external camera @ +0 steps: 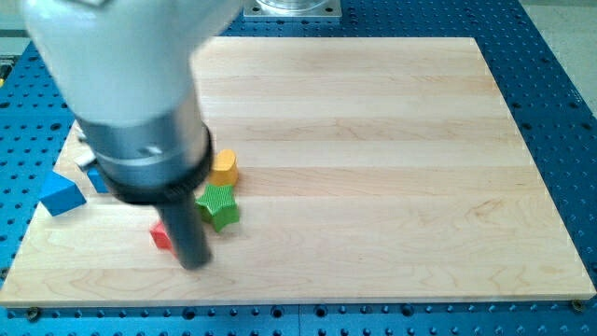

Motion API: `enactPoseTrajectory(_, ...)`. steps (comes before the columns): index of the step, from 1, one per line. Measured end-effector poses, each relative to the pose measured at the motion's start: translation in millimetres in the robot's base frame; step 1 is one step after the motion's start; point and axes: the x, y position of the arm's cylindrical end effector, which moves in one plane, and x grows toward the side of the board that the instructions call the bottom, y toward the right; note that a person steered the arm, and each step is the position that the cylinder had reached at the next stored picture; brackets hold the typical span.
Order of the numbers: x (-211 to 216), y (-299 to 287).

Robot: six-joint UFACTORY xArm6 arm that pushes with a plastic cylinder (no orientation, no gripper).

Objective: Separate the red blocks

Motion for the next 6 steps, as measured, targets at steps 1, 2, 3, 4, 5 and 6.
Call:
enactPoseTrajectory(1,-19.4,-52.5)
enactPoseTrajectory(2,18.1,-56.0)
enactPoseTrajectory(3,-53.1,-49.8)
enactPoseTrajectory(4,-93.3,-47.1)
enactPoseTrajectory(5,-113.8,-42.7)
enactPoseTrajectory(6,-162.7,-62.8)
